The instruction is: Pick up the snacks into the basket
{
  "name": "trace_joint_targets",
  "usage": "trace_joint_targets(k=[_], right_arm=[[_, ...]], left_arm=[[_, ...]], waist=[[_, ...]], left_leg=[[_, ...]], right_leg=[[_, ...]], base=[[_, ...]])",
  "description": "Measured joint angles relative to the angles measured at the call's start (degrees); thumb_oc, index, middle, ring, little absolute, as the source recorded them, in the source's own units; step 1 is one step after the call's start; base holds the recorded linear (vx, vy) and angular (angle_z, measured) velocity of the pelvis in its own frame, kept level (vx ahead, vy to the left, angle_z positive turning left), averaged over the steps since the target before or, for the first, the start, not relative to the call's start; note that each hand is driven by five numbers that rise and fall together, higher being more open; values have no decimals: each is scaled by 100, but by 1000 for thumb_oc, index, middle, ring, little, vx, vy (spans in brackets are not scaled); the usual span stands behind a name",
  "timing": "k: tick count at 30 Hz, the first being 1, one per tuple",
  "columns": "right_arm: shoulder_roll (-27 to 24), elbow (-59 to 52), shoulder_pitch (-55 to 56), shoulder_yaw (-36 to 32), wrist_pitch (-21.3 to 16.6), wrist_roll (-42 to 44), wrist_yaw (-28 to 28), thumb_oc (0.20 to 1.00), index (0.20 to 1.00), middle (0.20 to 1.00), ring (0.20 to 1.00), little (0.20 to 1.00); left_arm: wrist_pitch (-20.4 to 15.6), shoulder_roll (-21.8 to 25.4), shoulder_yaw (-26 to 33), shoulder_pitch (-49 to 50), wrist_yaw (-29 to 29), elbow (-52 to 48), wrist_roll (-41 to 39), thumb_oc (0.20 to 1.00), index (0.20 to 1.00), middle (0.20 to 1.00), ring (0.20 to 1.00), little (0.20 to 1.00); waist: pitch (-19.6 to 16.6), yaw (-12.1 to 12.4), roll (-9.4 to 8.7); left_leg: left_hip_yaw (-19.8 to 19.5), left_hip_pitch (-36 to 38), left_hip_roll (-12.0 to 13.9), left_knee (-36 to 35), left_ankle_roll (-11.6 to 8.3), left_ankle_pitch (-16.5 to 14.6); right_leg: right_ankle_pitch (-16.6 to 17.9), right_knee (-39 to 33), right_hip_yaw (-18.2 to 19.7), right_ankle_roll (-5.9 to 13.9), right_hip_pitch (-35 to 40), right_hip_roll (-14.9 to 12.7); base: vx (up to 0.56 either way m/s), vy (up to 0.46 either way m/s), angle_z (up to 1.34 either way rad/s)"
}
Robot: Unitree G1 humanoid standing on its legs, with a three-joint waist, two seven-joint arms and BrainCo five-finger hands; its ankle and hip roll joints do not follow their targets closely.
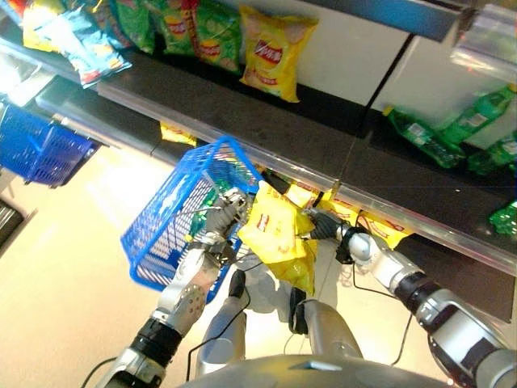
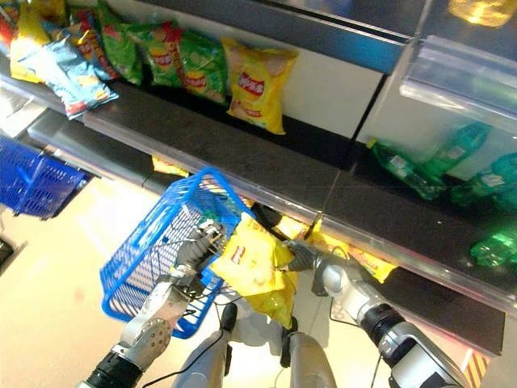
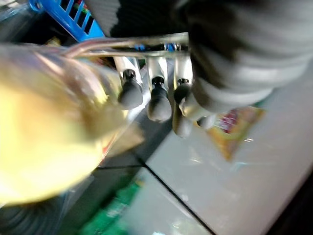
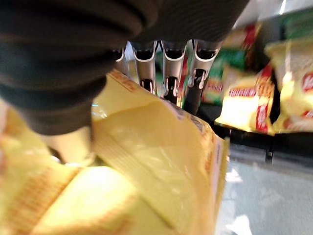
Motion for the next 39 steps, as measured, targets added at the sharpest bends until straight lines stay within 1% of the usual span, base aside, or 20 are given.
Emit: trace_joint_targets(k=[2,5,7,9,10,11,14,18,19,21,22,23,24,26,28,30,31,34,35,39], right_arm=[[88,122,-82,-15,56,0,-93,200,200,200,200,200],[179,176,-168,-295,108,17,-338,200,200,200,200,200],[181,134,-202,-321,126,26,-444,200,200,200,200,200],[182,133,-208,-325,161,26,-479,200,200,200,200,200],[146,133,-234,-344,179,29,-491,200,200,200,200,200],[149,133,-263,-345,182,29,-524,200,200,200,200,200],[163,151,-486,-325,210,28,-573,200,200,200,200,200],[40,420,-1168,-59,256,26,-551,200,200,200,200,200],[51,668,-1449,43,219,27,-547,200,200,200,200,200],[99,801,-1705,161,197,27,-547,200,200,200,200,200],[152,881,-1787,196,197,28,-553,200,200,200,200,200],[337,1368,-2143,406,168,28,-560,200,200,200,200,200],[439,1603,-2302,439,177,28,-560,200,200,200,200,200],[627,2051,-2597,576,191,27,-583,200,200,200,200,200],[685,2122,-2619,593,195,27,-582,200,200,200,200,200],[867,2426,-2636,600,189,26,-590,200,200,200,200,200],[933,2662,-2640,605,193,26,-593,200,200,200,200,200],[980,2828,-2637,607,194,22,-635,200,200,200,200,200],[1038,3001,-2646,601,230,12,-652,200,200,200,200,200],[1089,3395,-2659,600,428,-36,-713,200,200,200,200,200]], left_arm=[[19,57,-110,-17,0,0,-1,200,200,200,200,200],[239,150,-185,-19,0,1,-10,200,200,200,200,200],[353,166,-250,-16,0,1,-30,200,200,200,200,200],[358,143,-345,-26,-1,-1,-76,200,200,200,200,200],[363,159,-402,-43,-43,-6,-77,200,200,200,200,200],[368,161,-444,-45,-62,-6,-79,200,200,200,200,200],[391,174,-594,-119,-145,-12,-79,200,200,200,200,200],[407,282,-950,-426,-245,-45,-233,200,200,200,200,200],[421,305,-1045,-498,-251,-65,-324,200,200,200,200,200],[427,383,-1037,-556,-259,-83,-400,200,200,200,200,200],[426,403,-1035,-584,-259,-95,-408,200,200,200,200,200],[436,460,-1043,-689,-258,-102,-463,200,200,200,200,200],[446,474,-1057,-777,-258,-102,-465,200,200,200,200,200],[547,486,-1193,-1097,-241,-120,-529,200,200,200,200,200],[601,512,-1320,-1269,-242,-141,-529,200,200,200,200,200],[640,509,-1428,-1371,-239,-171,-590,200,200,200,200,200],[657,501,-1550,-1501,-237,-175,-688,200,200,200,200,200],[656,483,-1577,-1591,-216,-257,-752,200,200,200,200,200],[655,483,-1604,-1633,-197,-326,-761,200,200,200,200,200],[647,377,-1934,-1772,-162,-553,-888,200,200,200,200,200]], waist=[[59,163,7],[201,283,-28],[219,300,-58],[222,290,-65],[226,349,-71],[229,314,-78],[244,326,-100],[314,378,-147],[382,392,-152],[504,469,-154],[542,490,-149],[584,495,-151],[623,499,-152],[796,610,-145],[897,650,-141],[947,688,-94],[1009,777,-24],[1109,793,73],[1152,789,127],[1174,817,166]], left_leg=[[-45,-34,-24,7,-2,1],[-185,-73,-89,4,-6,21],[-219,-69,-117,1,9,28],[-220,-66,-105,-1,32,45],[-228,-61,-141,-15,46,52],[-230,-54,-143,-14,49,54],[-232,-47,-149,-13,54,53],[-226,-85,-114,-14,48,51],[-222,-81,-104,-5,44,49],[-223,-89,-91,-3,40,47],[-225,-98,-90,-2,39,47],[-232,-182,-97,34,35,50],[-233,-214,-99,44,34,51],[-274,-305,-120,114,28,57],[-300,-328,-137,115,28,57],[-383,-388,-186,139,35,63],[-449,-408,-222,164,36,63],[-492,-494,-273,229,43,68],[-557,-538,-288,242,55,78],[-628,-747,-423,375,80,97]], right_leg=[[-10,-8,-72,5,14,-33],[-18,-83,-155,32,80,-76],[-15,-161,-211,56,171,-97],[-13,-227,-211,76,232,-96],[5,-294,-219,96,280,-97],[11,-310,-219,103,297,-95],[16,-325,-215,108,306,-96],[24,-352,-210,96,255,-78],[29,-352,-201,89,255,-70],[40,-351,-198,71,242,-60],[41,-347,-199,69,234,-56],[42,-322,-210,67,168,-60],[45,-308,-210,62,134,-64],[60,-285,-229,66,86,-73],[59,-305,-266,70,95,-84],[43,-321,-364,95,101,-104],[30,-321,-386,115,119,-126],[1,-291,-446,141,109,-159],[-6,-286,-534,148,109,-203],[-82,-82,-602,204,-69,-304]], base=[[13,22,23],[34,37,27],[20,23,23],[18,38,22],[3,26,12],[-10,8,6],[-11,12,-1],[-17,13,-2],[-23,12,-4],[-64,23,-3],[-70,20,2],[-42,15,3],[-49,14,4],[-32,6,6],[-22,-1,15],[-40,-1,24],[-32,8,22],[-19,18,24],[-18,27,30],[-36,32,23]])
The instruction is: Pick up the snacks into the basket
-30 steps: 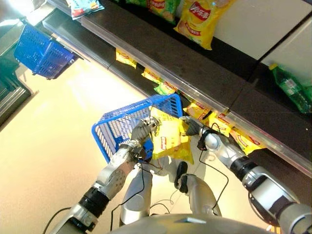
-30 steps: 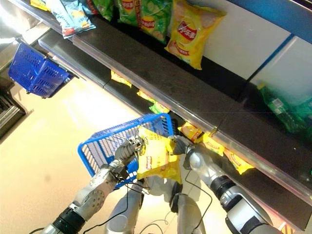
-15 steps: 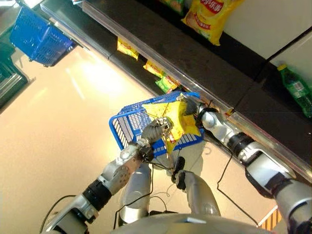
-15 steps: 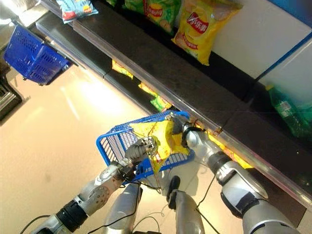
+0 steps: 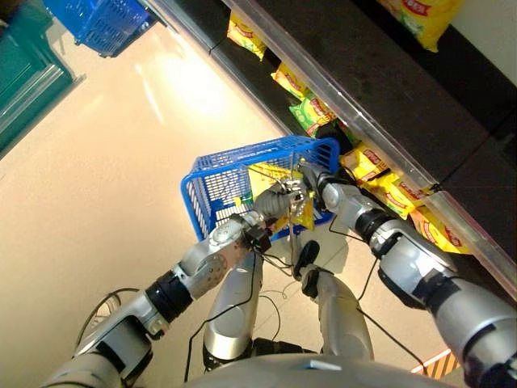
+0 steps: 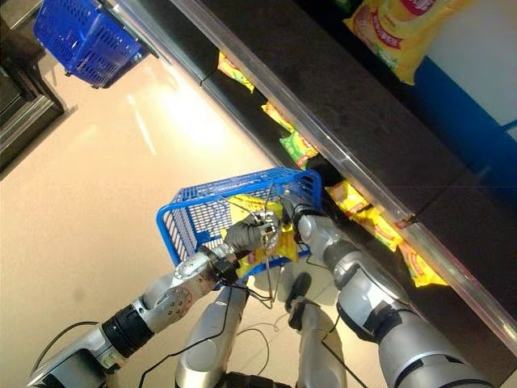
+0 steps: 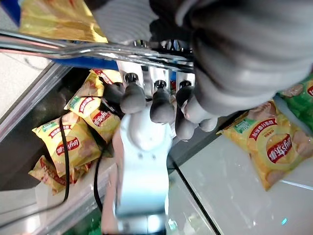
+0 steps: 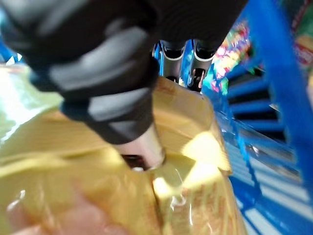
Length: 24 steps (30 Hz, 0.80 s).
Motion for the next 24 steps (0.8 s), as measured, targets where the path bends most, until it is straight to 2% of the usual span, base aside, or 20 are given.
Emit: trace_joint_targets(k=[2,8,17,24], right_arm=[[-35,163,-58,-23,93,-2,-78,200,200,200,200,200],[-2,195,-150,-67,190,-2,-222,200,200,200,200,200],[332,394,-273,-95,414,-202,-388,200,200,200,200,200],[402,528,-332,-297,586,-291,-638,200,200,200,200,200]], left_arm=[[4,-191,-234,-187,14,-37,0,200,200,200,200,200],[1,-474,-252,-251,180,-52,4,200,200,200,200,200],[-8,-541,-232,-290,450,-52,4,200,200,200,200,200],[-33,-554,-215,-313,581,-52,2,200,200,200,200,200]], waist=[[68,15,101],[87,-30,135],[92,-32,145],[92,-30,144]], left_leg=[[-3,-123,-41,80,36,26],[-139,-508,-197,210,40,63],[-178,-835,-256,349,52,99],[-181,-860,-260,348,63,107]], right_leg=[[-26,122,-73,36,-86,-81],[-98,425,-163,55,-484,-202],[-153,577,-248,61,-757,-292],[-149,578,-258,66,-777,-297]], base=[[-13,16,20],[2,20,11],[13,23,7],[0,0,0]])
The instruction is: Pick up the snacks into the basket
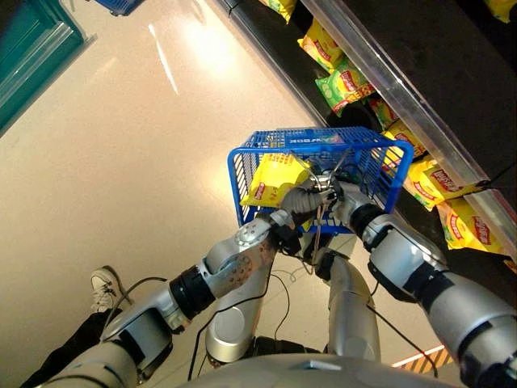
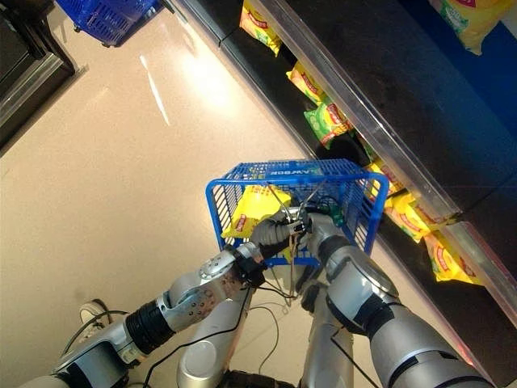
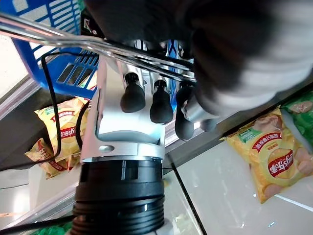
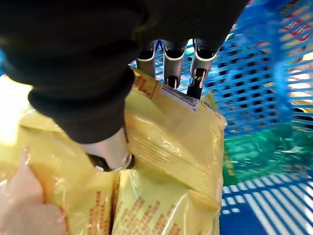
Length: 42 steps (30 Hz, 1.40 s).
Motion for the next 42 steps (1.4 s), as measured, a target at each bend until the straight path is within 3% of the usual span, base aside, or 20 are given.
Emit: trace_joint_targets(k=[1,3,12,18,25,28,36,39,40,42], right_arm=[[13,3,2,-66,13,3,-7,200,200,200,200,200],[24,8,6,-68,48,7,-41,1000,1000,1000,1000,1000],[84,-314,147,-516,97,385,-373,1000,1000,1000,1000,1000],[-93,-2272,866,-607,84,561,-578,1000,1000,1000,1000,1000],[-588,-4501,2289,-638,95,81,-498,1000,1000,1000,1000,1000],[-946,-5395,3012,-755,-46,-214,-304,1000,1000,1000,1000,1000],[-1487,-6291,3853,-1208,-446,-328,68,1000,1000,1000,1000,1000],[-1690,-6803,4275,-1435,-634,-316,229,1000,1000,1000,1000,1000],[-1816,-7264,4627,-1696,-834,-194,369,1000,1000,1000,1000,1000],[-1888,-7489,4882,-1874,-936,-124,385,1000,1000,1000,1000,1000]], left_arm=[[-4,0,5,0,7,0,0,200,200,200,200,200],[-5,-1,4,-11,45,0,-1,200,200,200,200,200],[-86,1,32,-60,213,0,-26,200,200,200,200,200],[-213,4,502,108,332,-6,-45,200,200,200,200,200],[-373,-48,1078,361,431,-7,-92,200,200,200,200,200],[-446,-26,1281,437,480,-8,-95,200,200,200,200,200],[-611,7,1574,677,496,-11,-85,200,200,200,200,200],[-620,69,1961,1003,489,-6,-42,200,200,200,200,200],[-629,75,2461,1430,501,15,46,200,200,200,200,200],[-696,135,2789,1736,563,34,44,200,200,200,200,200]], waist=[[0,-3,0],[0,-9,0],[2,-67,-8],[63,-309,-166],[81,-591,-434],[90,-731,-617],[91,-848,-709],[97,-899,-767],[83,-900,-844],[69,-950,-924]], left_leg=[[-1,-1,0,0,0,0],[-1,-1,1,0,0,0],[38,2,15,4,13,8],[179,27,78,13,26,13],[383,137,136,-9,87,18],[550,217,198,-2,121,-8],[724,479,286,-156,161,-1],[814,718,325,-267,169,-2],[899,963,367,-409,177,-6],[966,1133,401,-473,183,-11]], right_leg=[[0,-1,-1,0,0,1],[0,-2,-2,0,0,0],[25,-21,16,4,0,-2],[104,-97,128,1,-5,23],[216,-180,335,30,32,96],[281,-236,482,39,73,119],[423,-467,640,68,290,222],[439,-573,692,76,487,235],[483,-732,759,83,701,246],[515,-859,798,89,862,283]], base=[[0,0,0],[0,0,0],[-1,32,-1],[-7,30,-11],[4,18,-15],[-1,7,-24],[4,-4,-13],[42,3,-13],[51,3,-27],[99,10,-22]])
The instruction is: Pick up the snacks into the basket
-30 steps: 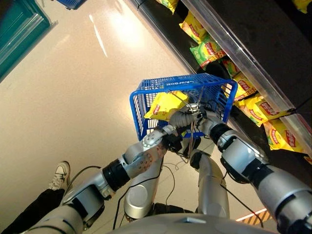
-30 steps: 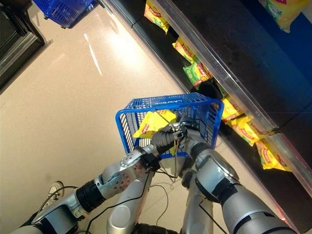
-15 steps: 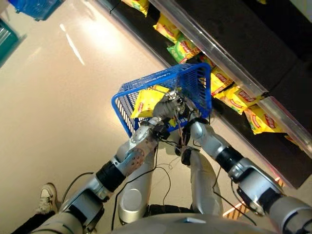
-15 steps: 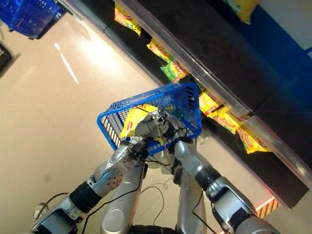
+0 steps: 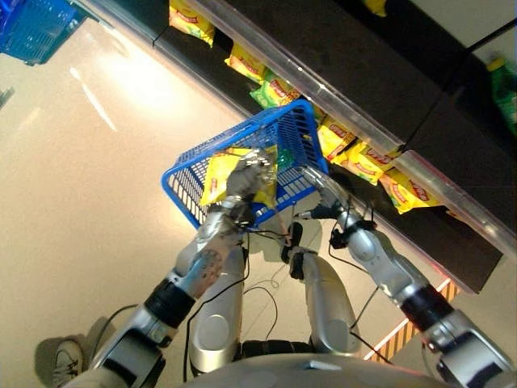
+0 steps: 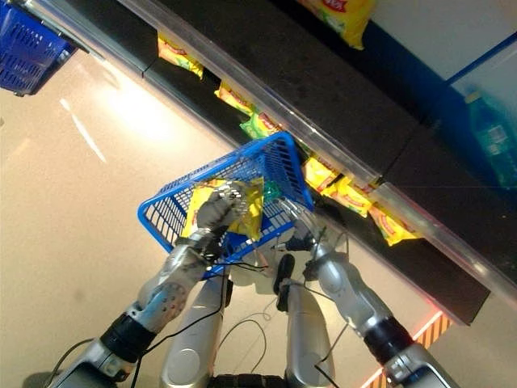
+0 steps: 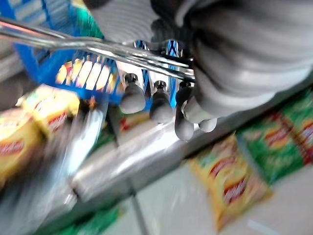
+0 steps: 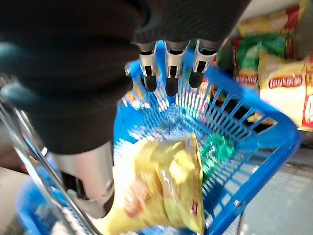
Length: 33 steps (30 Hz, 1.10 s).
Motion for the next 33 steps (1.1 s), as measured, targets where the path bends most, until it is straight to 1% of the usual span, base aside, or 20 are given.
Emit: trace_joint_targets(k=[1,2,3,4,5,7,8,10,12,13,16,17,18,19,21,22,23,26,29,33], right_arm=[[-59,-25,149,-143,-94,133,41,1000,1000,1000,1000,1000],[-94,-41,310,-272,-150,258,101,1000,1000,1000,1000,1000],[-92,227,484,-382,-342,520,156,1000,1000,1000,1000,1000],[-91,416,530,-407,-408,618,208,1000,1000,1000,1000,1000],[-69,802,684,-519,-507,831,256,1000,1000,1000,1000,1000],[64,1543,726,-675,-629,1038,304,1000,1000,1000,1000,1000],[112,2078,834,-671,-556,1104,391,1000,1000,1000,1000,1000],[480,2942,873,-890,-575,1285,446,1000,1000,1000,1000,1000],[877,3856,1098,-1146,-558,1629,412,1000,1000,1000,1000,1000],[1063,4606,1036,-1147,-473,1810,382,1000,1000,1000,1000,1000],[1166,5433,1178,-1266,-397,2155,335,1000,1000,1000,1000,1000],[1237,5854,1186,-1394,-430,2304,329,1000,1000,1000,1000,1000],[1465,6729,933,-1779,-268,2646,259,1000,1000,1000,1000,1000],[1474,6925,936,-1802,-248,2812,247,1000,1000,1000,1000,1000],[1482,7227,1002,-1909,-238,2995,223,1000,1000,1000,1000,1000],[1485,7311,958,-1975,-226,3081,205,1000,1000,1000,1000,1000],[1453,7335,1051,-1983,-157,3242,140,1000,1000,1000,1000,1000],[1451,7433,1137,-2109,-130,3486,106,1000,1000,1000,1000,1000],[1449,7435,1172,-2114,-85,3579,104,1000,1000,1000,1000,1000],[1460,7364,1019,-2076,-70,3639,38,1000,1000,1000,1000,1000]], left_arm=[[-15,79,118,68,-39,57,14,200,200,200,200,200],[-19,-1,328,159,-73,226,53,200,200,200,200,200],[-21,-35,839,447,-68,653,372,200,200,200,200,200],[-26,26,1118,676,-70,827,589,200,200,200,200,200],[-60,124,1427,918,-71,1217,1091,200,200,200,200,200],[-144,237,1560,957,-157,1811,1633,200,200,200,200,200],[-168,190,1693,990,-153,2269,2002,200,200,200,200,200],[-262,115,1799,1111,-195,2861,2527,200,200,200,200,200],[-313,-54,1847,1272,-214,3597,3021,200,200,200,200,200],[-333,-205,1908,1299,-219,4247,3364,200,200,200,200,200],[-267,-444,1941,1363,-246,4707,3592,200,200,200,200,200],[-318,-533,1953,1327,-272,5007,3606,200,200,200,200,200],[-298,-619,1998,1208,-288,5675,3594,200,200,200,200,200],[-251,-705,2010,1192,-297,6056,3603,200,200,200,200,200],[-232,-818,2145,1211,-271,6457,3590,200,200,200,200,200],[-224,-815,2146,1245,-290,6481,3593,200,200,200,200,200],[-144,-821,2130,1352,-299,6491,3592,200,200,200,200,200],[-120,-796,2047,1409,-317,6624,3805,200,200,200,200,200],[-82,-777,1911,1419,-377,6699,4049,200,200,200,200,200],[-39,-698,1812,1410,-413,6739,4271,200,200,200,200,200]], waist=[[1,-19,-12],[-4,-20,-29],[-55,-19,-117],[-120,-45,-165],[-302,-37,-249],[-528,-52,-263],[-726,-135,-256],[-971,-165,-230],[-1238,-259,-126],[-1483,-320,-16],[-1709,-376,238],[-1784,-445,310],[-1953,-472,392],[-2079,-508,456],[-2285,-546,497],[-2317,-573,492],[-2515,-604,500],[-2807,-646,479],[-2926,-655,506],[-2931,-726,524]], left_leg=[[30,92,23,-56,1,-45],[82,251,49,-130,-2,-38],[267,681,112,-306,25,-74],[351,869,132,-375,29,-147],[514,1068,184,-480,29,-186],[651,1206,231,-611,38,-200],[746,1338,249,-740,53,-178],[876,1632,262,-1001,76,-153],[1027,1946,255,-1233,85,-155],[1176,2104,253,-1403,97,-146],[1278,2238,252,-1497,97,-156],[1294,2256,261,-1498,89,-169],[1298,2364,271,-1501,77,-208],[1329,2422,299,-1502,56,-261],[1420,2455,362,-1503,22,-293],[1427,2507,372,-1504,17,-294],[1420,2516,418,-1510,-19,-320],[1433,2539,493,-1533,-52,-363],[1449,2629,528,-1533,-61,-371],[1612,2690,605,-1503,-79,-376]], right_leg=[[-4,-82,36,17,89,14],[32,-181,80,25,236,38],[82,-406,207,38,596,78],[95,-519,258,55,756,79],[167,-687,328,58,890,91],[279,-916,365,59,1047,127],[363,-1104,435,37,1161,138],[451,-1407,515,52,1428,163],[516,-1700,627,86,1652,148],[571,-1842,725,103,1761,153],[720,-2159,837,124,1933,150],[746,-2226,840,131,1960,155],[791,-2359,862,101,2137,179],[790,-2368,901,101,2161,217],[786,-2395,950,106,2177,254],[803,-2436,951,82,2247,274],[797,-2439,949,69,2239,327],[792,-2433,970,5,2233,387],[779,-2429,993,-17,2311,430],[730,-2193,1137,-80,2177,503]], base=[[136,5,-18],[218,36,-43],[176,31,-53],[216,68,-83],[90,34,-62],[128,16,-45],[111,7,-31],[78,20,-35],[86,10,-44],[66,-16,-47],[100,-42,-33],[115,-59,-5],[127,-70,-9],[126,-71,-17],[68,-39,-21],[127,-88,-10],[101,-69,-4],[122,-99,-5],[23,-98,-6],[-18,-149,-23]])
